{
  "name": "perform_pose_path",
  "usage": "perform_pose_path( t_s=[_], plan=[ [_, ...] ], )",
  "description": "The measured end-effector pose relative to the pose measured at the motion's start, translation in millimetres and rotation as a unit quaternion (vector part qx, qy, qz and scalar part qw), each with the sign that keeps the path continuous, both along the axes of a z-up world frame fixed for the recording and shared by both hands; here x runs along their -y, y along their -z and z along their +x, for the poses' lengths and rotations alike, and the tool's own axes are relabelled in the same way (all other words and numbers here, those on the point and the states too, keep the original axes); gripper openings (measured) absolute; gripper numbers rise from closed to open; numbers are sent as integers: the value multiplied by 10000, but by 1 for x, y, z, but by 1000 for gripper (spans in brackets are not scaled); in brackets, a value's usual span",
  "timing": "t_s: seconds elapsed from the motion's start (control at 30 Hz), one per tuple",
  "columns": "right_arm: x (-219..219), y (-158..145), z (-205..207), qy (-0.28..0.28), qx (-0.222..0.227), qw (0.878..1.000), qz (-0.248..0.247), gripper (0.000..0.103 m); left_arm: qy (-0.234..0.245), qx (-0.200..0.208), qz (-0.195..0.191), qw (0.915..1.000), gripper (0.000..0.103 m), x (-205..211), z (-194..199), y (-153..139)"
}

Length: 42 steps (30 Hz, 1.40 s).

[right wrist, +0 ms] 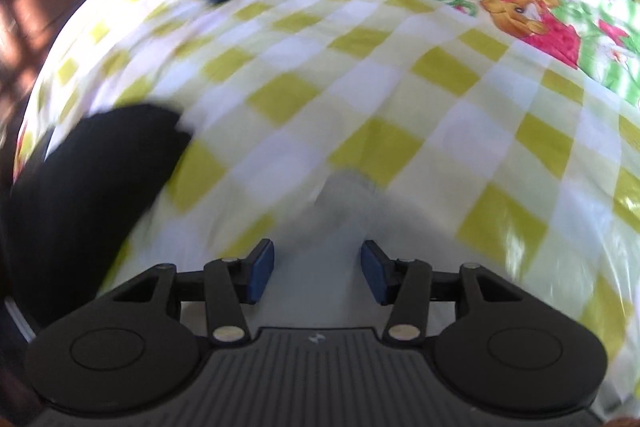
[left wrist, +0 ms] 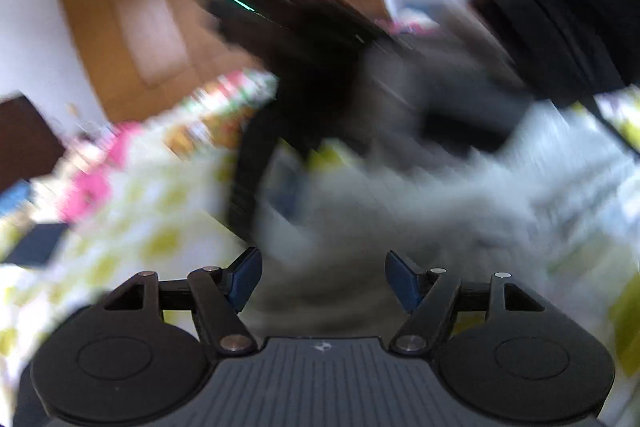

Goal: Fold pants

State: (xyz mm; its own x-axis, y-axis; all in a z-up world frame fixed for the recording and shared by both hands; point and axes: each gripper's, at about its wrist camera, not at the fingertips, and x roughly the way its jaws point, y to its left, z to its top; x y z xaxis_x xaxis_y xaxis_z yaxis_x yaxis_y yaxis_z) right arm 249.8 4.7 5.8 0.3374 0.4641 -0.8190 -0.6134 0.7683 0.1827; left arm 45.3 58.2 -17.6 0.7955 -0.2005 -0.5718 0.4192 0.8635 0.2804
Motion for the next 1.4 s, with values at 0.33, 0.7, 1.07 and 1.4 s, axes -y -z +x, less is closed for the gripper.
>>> perform_pose_path(
  t_s=[0.33, 0.7, 1.07, 1.4],
  plan=[
    [57, -31, -51, 562, 599, 9958, 413, 54, -251, 330, 122, 9991, 81, -10, -18, -23],
    [243, -16, -157, 2813, 84, 9570, 710, 56, 142, -495, 706, 9962, 84, 3, 12, 9],
    [294, 10, -189, 3115, -27, 9463, 862, 55, 372, -632, 2098, 9750, 84, 51, 23, 18],
    [342, 26, -196, 3802, -151, 9099, 1651, 61, 1271, 250, 1351, 9823, 84, 127, 39, -39]
  ],
)
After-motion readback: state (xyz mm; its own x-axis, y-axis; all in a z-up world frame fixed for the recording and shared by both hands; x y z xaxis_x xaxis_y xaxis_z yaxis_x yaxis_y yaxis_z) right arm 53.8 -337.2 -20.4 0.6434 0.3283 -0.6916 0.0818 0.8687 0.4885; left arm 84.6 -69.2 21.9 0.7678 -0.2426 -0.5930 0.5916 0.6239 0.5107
